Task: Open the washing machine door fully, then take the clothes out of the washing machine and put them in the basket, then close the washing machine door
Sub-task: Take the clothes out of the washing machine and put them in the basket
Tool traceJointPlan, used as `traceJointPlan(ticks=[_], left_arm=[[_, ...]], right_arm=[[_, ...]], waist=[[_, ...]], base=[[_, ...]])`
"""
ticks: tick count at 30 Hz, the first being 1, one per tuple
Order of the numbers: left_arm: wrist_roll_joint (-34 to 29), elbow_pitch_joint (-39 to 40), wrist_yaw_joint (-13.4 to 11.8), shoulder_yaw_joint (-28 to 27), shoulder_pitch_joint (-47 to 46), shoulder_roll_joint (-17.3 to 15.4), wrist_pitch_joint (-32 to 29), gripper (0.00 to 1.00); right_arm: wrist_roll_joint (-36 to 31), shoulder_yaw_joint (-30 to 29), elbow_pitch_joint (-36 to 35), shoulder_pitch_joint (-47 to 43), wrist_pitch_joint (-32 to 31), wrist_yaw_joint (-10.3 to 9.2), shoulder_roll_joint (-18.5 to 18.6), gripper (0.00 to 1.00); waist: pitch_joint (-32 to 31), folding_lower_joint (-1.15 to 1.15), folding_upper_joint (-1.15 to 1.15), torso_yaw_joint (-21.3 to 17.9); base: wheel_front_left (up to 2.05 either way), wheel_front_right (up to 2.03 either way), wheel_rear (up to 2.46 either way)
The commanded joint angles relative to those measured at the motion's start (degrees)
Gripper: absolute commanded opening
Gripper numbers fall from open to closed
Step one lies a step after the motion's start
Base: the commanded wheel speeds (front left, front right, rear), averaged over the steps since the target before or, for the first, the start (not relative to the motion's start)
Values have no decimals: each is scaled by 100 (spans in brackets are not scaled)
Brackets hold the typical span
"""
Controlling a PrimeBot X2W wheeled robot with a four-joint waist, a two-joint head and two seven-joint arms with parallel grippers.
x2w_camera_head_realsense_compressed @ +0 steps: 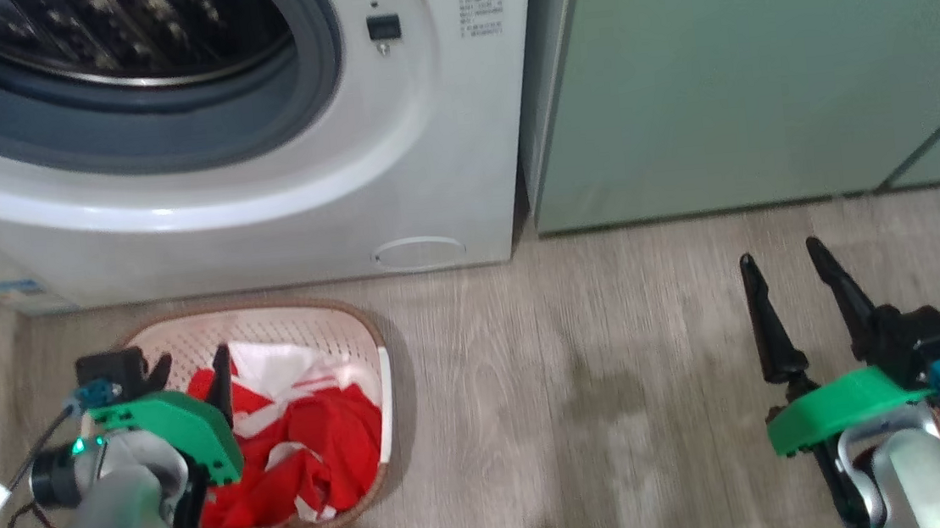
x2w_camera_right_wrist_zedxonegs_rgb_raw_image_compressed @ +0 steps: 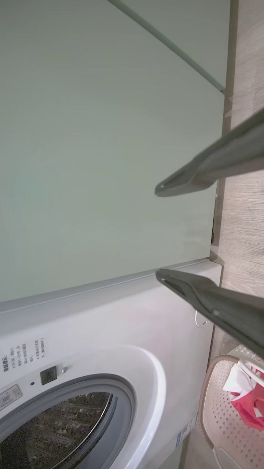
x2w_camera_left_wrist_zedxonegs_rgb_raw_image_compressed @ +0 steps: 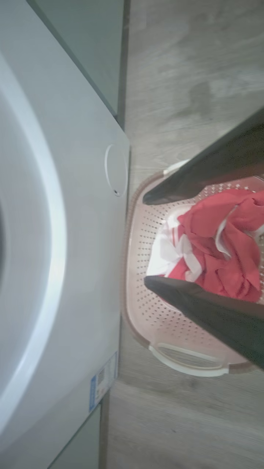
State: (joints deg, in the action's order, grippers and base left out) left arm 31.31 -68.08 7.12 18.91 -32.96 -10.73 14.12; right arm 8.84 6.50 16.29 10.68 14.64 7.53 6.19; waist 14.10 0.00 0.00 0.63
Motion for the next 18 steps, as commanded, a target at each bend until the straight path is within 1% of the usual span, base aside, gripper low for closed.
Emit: traceJointPlan(ticks=[1, 6, 9, 10, 14, 18], left_arm=[[-45, 582, 30, -295, 103, -352, 84, 100], [-152, 1872, 34, -708, 779, -477, 86, 100], [-121, 2474, 35, -1050, 1150, -510, 86, 100], [-121, 2474, 35, -1050, 1150, -510, 86, 100], [-207, 3048, 35, -1332, 1546, -592, 87, 100], [-374, 3538, 35, -1480, 1884, -667, 87, 100]], right_arm=[[60, 156, -125, -98, 36, -4, -5, 100], [161, 212, -85, -296, 36, -4, -28, 100], [224, 210, -57, -444, 36, -4, -33, 100], [224, 210, -57, -444, 36, -4, -33, 100], [287, 196, -70, -586, 36, -4, -34, 100], [301, 115, -113, -687, 36, -4, -63, 100]], waist=[[-358, 0, 0, 59], [-815, 0, 0, 63], [-1085, 0, 0, 70], [-1085, 0, 0, 70], [-1333, 0, 0, 59], [-1514, 0, 0, 29]], base=[[0, 0, 0], [0, 0, 0], [0, 0, 0], [0, 0, 0], [0, 0, 0], [0, 0, 0]])
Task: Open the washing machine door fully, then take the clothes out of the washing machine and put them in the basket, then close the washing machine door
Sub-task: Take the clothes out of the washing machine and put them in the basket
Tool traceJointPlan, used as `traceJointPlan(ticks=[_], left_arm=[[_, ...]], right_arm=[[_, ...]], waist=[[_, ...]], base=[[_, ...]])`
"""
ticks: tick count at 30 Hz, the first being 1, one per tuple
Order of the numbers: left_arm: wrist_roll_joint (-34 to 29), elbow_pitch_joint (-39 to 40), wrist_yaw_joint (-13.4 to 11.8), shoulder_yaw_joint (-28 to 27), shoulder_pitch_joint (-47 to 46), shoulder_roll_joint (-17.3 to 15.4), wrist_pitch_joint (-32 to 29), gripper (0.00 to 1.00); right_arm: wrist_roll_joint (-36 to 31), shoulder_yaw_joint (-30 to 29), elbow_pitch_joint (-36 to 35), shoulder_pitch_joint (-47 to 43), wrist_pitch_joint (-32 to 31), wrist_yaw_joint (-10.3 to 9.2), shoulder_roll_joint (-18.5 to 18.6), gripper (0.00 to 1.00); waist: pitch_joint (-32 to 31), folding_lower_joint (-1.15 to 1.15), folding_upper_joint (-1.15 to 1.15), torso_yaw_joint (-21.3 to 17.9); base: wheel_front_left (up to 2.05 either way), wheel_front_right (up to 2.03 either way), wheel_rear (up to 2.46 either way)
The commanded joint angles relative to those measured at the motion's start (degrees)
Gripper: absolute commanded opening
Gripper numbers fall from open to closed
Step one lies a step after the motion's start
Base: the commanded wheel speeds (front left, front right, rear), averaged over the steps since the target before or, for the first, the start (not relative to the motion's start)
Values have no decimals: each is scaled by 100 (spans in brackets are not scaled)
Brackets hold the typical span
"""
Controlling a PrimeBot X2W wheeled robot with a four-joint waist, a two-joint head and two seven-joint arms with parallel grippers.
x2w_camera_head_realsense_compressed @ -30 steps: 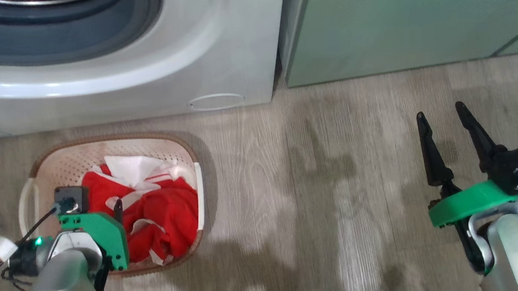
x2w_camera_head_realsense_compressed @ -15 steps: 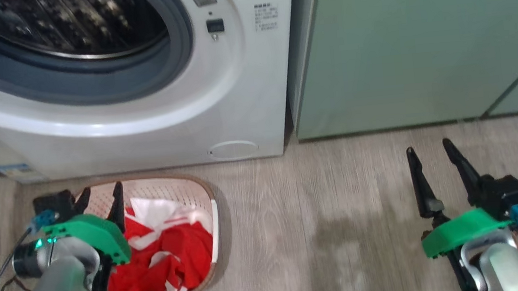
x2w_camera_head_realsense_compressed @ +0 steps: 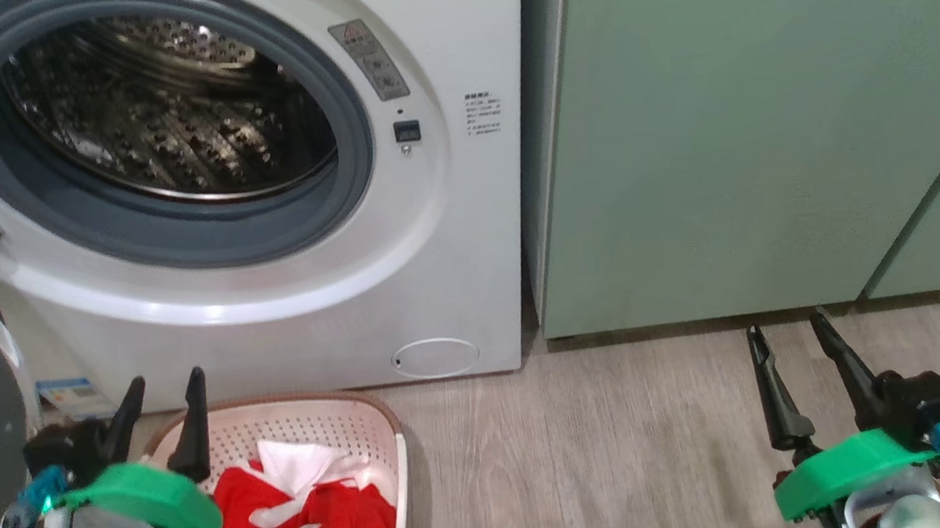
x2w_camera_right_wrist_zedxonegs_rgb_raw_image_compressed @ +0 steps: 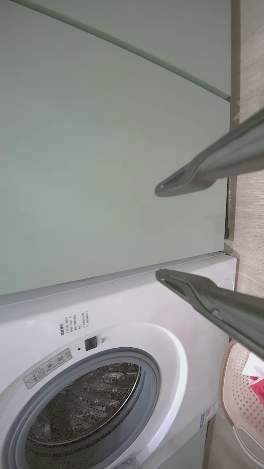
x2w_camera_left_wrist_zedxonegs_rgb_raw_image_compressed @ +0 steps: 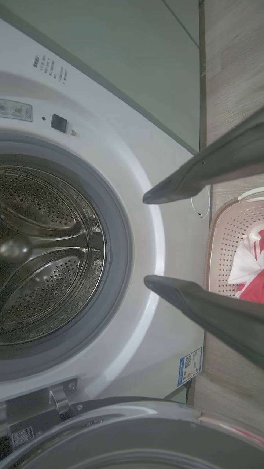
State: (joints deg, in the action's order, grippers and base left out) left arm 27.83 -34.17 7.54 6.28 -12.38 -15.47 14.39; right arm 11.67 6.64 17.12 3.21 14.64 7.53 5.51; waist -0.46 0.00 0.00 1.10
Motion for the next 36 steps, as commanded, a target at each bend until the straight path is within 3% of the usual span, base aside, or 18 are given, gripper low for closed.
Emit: traceJointPlan(ticks=[1, 13, 36], left_arm=[[-84, 263, -6, -251, -73, -201, 60, 100], [-959, 835, -6, -896, 534, 19, 61, 100], [-972, 693, -6, -888, 368, 34, 61, 100]], right_arm=[[19, 91, -202, 37, 36, -4, -3, 100], [36, -3, -194, -114, 36, -4, -41, 100], [53, -30, -117, -40, 36, -4, -64, 100]], waist=[[-90, 0, 0, -26], [-317, 0, 0, -35], [-288, 0, 0, -26]], base=[[0, 0, 0], [0, 0, 0], [0, 0, 0]])
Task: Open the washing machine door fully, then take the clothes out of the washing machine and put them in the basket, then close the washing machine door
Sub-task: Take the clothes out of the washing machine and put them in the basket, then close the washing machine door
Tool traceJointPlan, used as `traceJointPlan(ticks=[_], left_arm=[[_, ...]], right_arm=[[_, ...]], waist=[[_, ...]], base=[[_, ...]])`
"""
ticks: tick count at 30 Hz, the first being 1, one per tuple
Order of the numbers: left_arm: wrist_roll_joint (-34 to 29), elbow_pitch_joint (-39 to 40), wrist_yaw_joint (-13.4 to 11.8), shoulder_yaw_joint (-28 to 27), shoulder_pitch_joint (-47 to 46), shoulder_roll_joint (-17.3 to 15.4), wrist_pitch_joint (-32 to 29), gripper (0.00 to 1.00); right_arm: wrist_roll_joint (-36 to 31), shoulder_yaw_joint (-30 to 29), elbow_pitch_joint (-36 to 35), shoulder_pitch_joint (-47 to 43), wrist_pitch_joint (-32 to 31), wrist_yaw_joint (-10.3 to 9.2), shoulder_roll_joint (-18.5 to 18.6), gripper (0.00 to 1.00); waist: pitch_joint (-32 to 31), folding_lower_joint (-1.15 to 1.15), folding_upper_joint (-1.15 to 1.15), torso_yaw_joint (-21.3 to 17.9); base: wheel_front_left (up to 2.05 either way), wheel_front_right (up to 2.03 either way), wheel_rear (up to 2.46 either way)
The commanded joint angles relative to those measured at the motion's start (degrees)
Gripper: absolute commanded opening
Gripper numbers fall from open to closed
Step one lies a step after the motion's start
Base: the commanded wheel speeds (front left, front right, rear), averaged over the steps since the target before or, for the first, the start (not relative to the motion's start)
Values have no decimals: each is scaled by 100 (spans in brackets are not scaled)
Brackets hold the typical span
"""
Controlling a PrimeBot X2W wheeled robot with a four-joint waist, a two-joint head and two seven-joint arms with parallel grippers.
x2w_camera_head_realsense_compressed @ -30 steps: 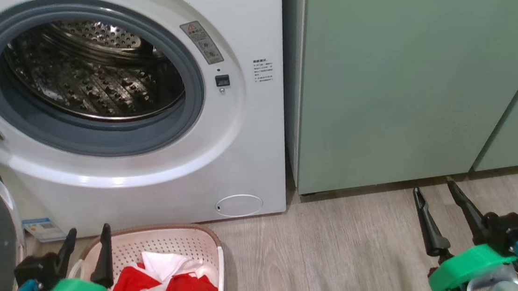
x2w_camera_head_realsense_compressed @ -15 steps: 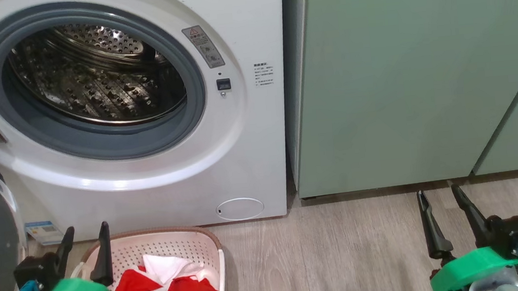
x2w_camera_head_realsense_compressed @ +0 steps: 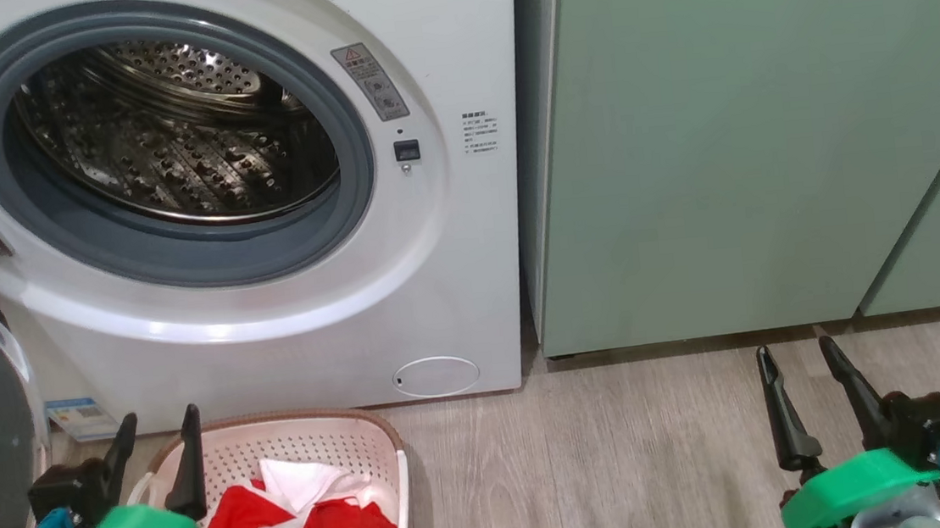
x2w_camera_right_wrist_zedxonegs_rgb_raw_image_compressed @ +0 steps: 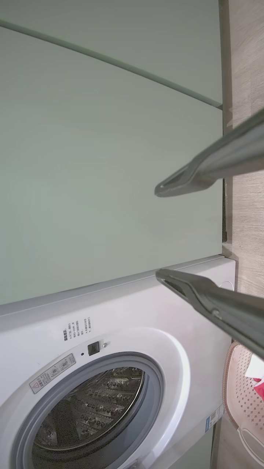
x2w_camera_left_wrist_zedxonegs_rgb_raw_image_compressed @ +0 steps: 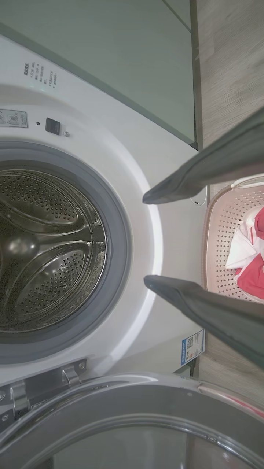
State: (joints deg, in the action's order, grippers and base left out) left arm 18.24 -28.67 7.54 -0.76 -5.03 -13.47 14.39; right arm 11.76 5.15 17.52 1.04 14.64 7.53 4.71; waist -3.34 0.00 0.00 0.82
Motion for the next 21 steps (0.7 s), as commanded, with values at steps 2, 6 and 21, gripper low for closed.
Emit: traceJointPlan(ticks=[2, 6, 21], left_arm=[[-35, 128, -6, -211, -382, -159, 61, 100], [-57, 109, -6, -250, -391, -138, 61, 100], [-39, 96, -6, -223, -365, -102, 61, 100]], right_arm=[[45, 130, -149, 180, 36, -4, 20, 100], [56, 136, -145, 178, 36, -4, 22, 100], [81, 132, -140, 137, 36, -4, -8, 100]], waist=[[-1, 0, 0, 7], [-12, 0, 0, 13], [-74, 0, 0, 19]], base=[[-28, 28, 0], [-90, 90, 0], [-189, 186, 3]])
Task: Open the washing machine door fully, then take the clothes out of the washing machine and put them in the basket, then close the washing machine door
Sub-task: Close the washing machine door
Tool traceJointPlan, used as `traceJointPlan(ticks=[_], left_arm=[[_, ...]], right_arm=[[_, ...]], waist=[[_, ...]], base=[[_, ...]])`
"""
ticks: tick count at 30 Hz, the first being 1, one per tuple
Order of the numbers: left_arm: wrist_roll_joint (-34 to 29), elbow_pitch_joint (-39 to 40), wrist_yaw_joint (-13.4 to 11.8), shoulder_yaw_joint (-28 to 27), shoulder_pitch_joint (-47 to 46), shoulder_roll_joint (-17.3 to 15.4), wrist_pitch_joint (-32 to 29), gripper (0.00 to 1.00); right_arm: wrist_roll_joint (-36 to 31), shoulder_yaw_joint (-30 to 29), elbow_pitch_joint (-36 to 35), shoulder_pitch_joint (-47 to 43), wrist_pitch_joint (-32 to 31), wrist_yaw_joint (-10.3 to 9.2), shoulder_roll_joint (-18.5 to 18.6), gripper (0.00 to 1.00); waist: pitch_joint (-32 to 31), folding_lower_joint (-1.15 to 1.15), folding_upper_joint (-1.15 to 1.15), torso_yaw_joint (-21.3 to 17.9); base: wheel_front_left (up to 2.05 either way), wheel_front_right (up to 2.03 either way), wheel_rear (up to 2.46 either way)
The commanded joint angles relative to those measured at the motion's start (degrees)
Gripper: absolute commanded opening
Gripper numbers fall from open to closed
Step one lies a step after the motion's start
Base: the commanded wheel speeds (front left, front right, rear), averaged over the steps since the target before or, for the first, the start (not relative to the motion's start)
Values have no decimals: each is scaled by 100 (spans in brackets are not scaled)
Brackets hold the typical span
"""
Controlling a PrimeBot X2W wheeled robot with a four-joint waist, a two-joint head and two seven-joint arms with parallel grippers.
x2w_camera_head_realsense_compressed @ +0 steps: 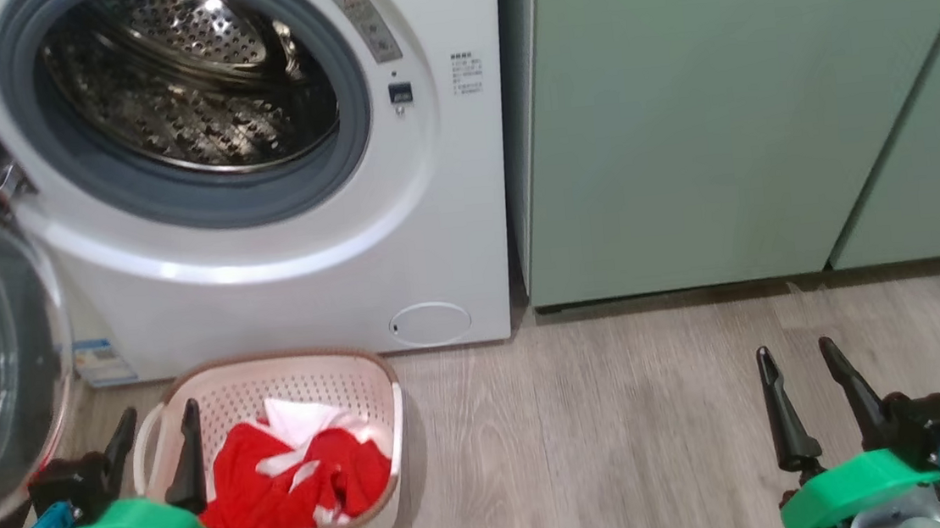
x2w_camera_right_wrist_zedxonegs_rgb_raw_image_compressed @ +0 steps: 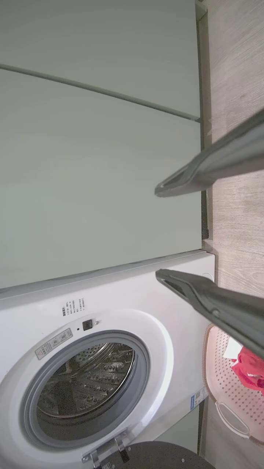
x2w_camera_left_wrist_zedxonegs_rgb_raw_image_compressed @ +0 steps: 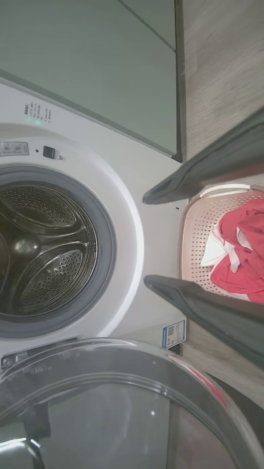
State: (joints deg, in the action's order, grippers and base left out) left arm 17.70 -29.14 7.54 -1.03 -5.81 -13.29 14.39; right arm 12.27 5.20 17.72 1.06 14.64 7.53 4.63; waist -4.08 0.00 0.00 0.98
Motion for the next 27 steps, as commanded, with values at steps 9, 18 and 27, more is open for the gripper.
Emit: traceJointPlan(ticks=[9, 18, 27], left_arm=[[44, 165, -6, -125, -263, -96, 61, 100], [11, 205, -6, -115, -205, -41, 61, 100], [-125, 184, -11, -200, -203, 80, 61, 100]], right_arm=[[27, 100, -159, 106, 36, -4, 3, 100], [24, 36, -149, 82, 36, -4, 15, 100], [7, -40, -130, 4, 36, -4, -10, 100]], waist=[[-7, 0, 0, 34], [-8, 0, 0, 74], [-45, 0, 0, 481]], base=[[-118, 118, 0], [-5, 5, 0], [0, 0, 0]])
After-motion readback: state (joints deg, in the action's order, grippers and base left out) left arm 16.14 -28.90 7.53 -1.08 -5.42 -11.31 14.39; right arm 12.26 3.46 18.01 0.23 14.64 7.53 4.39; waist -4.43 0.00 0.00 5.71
